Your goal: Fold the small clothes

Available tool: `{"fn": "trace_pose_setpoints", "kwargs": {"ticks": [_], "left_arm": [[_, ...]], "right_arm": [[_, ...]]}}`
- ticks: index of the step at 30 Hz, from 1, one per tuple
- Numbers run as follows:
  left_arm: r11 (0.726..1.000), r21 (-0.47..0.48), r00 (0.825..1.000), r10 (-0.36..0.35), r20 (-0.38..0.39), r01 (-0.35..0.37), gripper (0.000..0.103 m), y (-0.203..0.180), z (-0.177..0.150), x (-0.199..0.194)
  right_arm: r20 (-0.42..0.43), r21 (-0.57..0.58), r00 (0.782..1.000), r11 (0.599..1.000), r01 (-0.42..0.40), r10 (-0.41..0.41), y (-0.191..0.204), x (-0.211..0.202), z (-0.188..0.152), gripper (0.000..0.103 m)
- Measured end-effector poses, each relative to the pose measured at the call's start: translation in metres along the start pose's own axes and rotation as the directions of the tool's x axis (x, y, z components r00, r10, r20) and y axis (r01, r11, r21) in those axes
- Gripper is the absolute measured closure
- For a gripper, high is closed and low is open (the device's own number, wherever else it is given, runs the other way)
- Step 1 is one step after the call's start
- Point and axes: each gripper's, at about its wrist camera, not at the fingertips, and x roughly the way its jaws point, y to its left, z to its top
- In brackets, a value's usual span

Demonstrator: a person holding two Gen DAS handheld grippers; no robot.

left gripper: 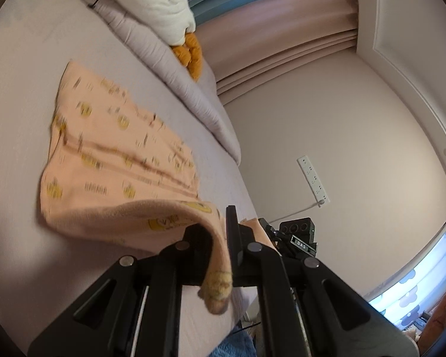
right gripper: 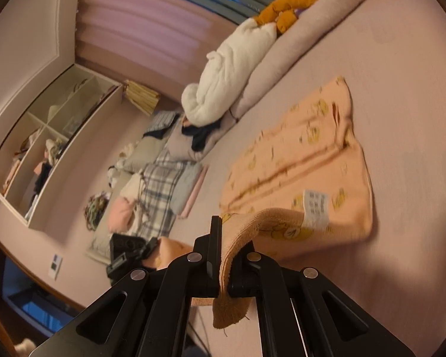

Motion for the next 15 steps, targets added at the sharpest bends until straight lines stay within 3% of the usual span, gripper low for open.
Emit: {"fn": "trace_pose_setpoints", "kwargs": {"ticks": [6, 15], "left_arm": [[1.0, -0.016, 1.0, 0.001, 0.017, -0.001, 0.098, 0.016, 0.036, 0.023], [0.992, -0.127, 0.997, 0.018, 0.079, -0.008, 0.098, 0.071, 0.092, 0.052]], "right_arm": [[0.016, -0.023, 1.0, 1.0, 0.017, -0.016, 0.001, 0.023, 0.041, 0.1], [0.013, 0.024, 0.998, 0.998, 0.065, -0.066, -0.03, 0.066, 0.091, 0.1]]}}
